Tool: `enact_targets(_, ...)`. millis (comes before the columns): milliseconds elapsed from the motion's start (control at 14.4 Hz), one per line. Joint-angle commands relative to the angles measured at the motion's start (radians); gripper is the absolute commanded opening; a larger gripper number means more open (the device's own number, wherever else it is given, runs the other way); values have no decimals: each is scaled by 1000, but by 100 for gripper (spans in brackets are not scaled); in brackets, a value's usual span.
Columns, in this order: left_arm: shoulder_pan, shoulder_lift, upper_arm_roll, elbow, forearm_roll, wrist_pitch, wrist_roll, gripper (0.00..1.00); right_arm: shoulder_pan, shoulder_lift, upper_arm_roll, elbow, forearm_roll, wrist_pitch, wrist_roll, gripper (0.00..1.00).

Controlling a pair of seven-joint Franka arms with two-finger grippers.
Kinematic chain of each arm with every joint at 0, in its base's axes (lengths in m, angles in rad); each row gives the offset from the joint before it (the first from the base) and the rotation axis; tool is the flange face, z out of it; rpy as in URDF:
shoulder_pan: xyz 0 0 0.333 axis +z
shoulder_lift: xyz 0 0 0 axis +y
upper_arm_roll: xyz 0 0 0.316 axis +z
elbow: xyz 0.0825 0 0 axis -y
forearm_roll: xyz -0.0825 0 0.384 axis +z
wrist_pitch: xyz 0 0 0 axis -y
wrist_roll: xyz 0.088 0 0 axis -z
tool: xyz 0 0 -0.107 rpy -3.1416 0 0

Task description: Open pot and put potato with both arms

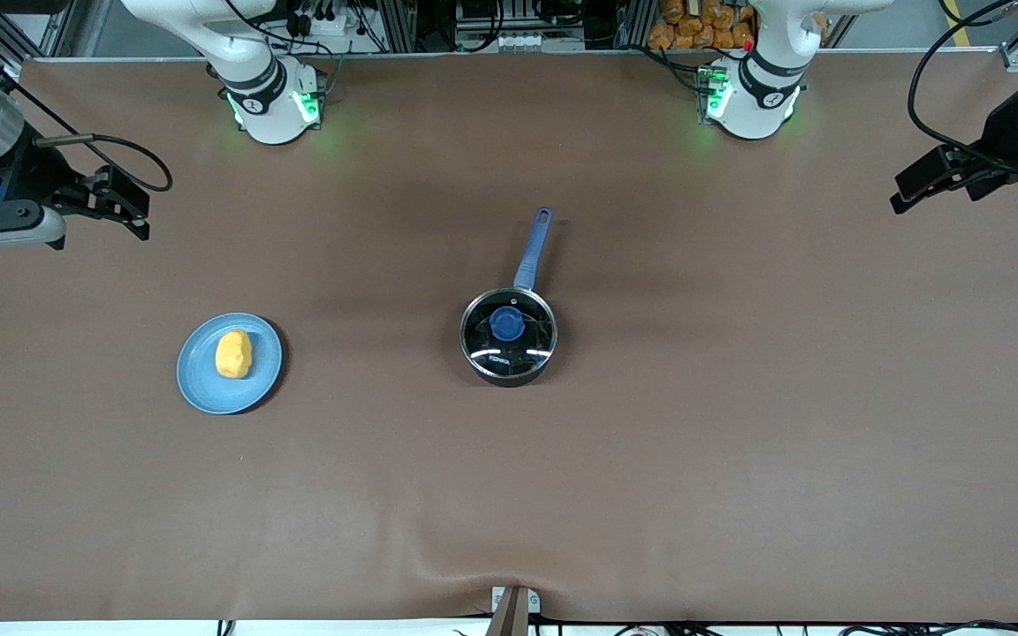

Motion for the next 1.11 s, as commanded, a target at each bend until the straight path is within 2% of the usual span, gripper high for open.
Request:
enact_targets(0,0,8,-2,22,5,-24,14,100,-15,-5,11,-4,-13,6,-10,100)
enact_targets(417,-35,14,-18,25,37,-24,19,100,-12,-5,11,-4,-13,7,-10,100)
enact_targets(903,-30,-2,-38,7,59,-22,91,100,-18,-1,8,-5,-13,0,-10,100)
enact_targets(1042,-30,1,-59,8,62,-18,91,100,-56,6,5,-10,-12,-4,-10,100)
